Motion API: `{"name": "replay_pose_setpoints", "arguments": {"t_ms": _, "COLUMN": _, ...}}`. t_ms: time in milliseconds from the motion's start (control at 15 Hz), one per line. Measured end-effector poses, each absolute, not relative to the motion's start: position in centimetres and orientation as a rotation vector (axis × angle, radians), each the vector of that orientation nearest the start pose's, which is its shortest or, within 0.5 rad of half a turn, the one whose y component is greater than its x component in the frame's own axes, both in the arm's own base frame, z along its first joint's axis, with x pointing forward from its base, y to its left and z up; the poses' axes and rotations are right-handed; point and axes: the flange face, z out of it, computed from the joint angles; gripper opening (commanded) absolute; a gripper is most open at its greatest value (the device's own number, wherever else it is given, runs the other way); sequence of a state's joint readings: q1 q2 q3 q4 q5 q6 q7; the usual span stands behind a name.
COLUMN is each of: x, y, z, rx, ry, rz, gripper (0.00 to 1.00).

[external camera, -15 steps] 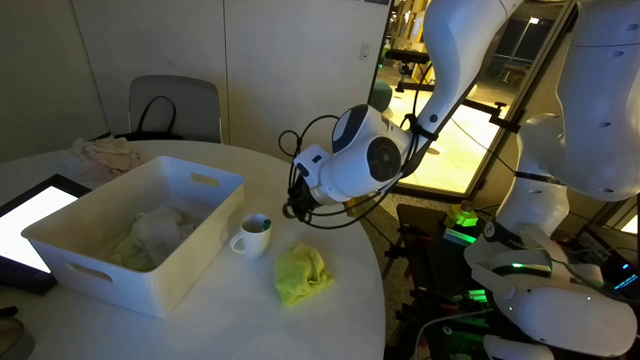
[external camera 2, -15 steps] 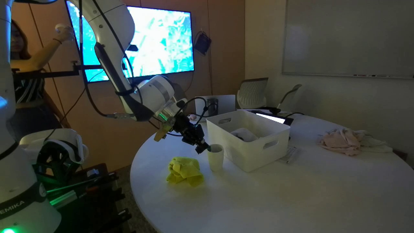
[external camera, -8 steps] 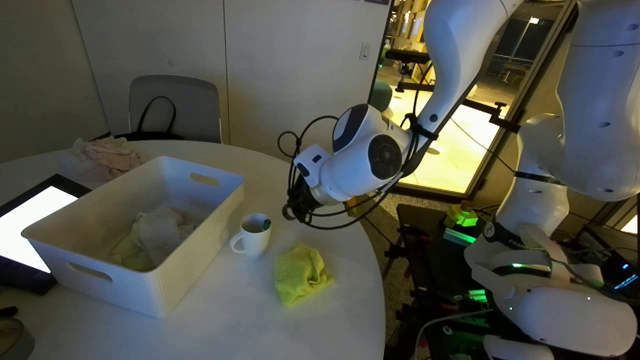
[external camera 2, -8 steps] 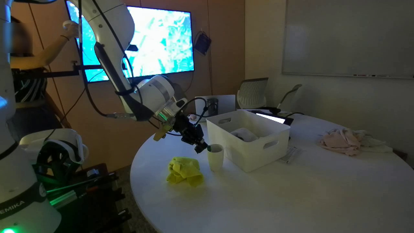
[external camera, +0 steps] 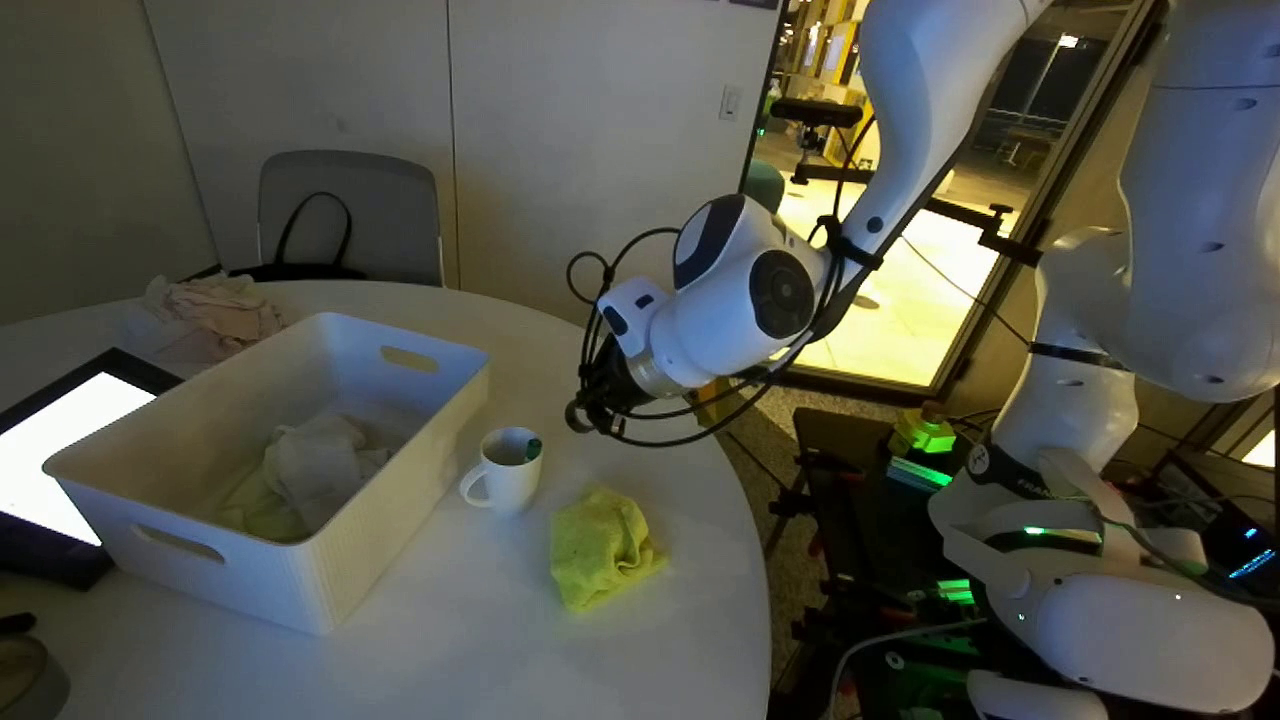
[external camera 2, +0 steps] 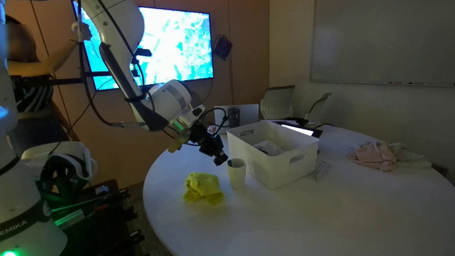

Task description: Put each towel in the white box, and each item from the towel in the white mug

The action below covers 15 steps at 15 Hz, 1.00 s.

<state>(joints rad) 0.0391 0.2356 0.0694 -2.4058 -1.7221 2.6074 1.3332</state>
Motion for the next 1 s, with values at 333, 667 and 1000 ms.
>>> {"name": "replay_pose_setpoints", "arguments": {"t_ms": 333, "x": 46.0, "y": 6.2, "z": 21.3, "rx": 2.504, "ry": 0.369, "rz": 0.710, "gripper": 0.10}}
{"name": "replay_pose_setpoints", "arguments": {"t_ms": 667, "x": 45.6, "y": 5.2, "z": 21.9, "rx": 2.548, "ry": 0.355, "rz": 0.736, "gripper": 0.11}}
{"name": "replay_pose_setpoints", "arguments": {"t_ms": 1000, "x": 46.1, "y": 4.3, "z": 19.8, "rx": 2.610, "ry": 0.379, "rz": 0.517, "gripper": 0.10}}
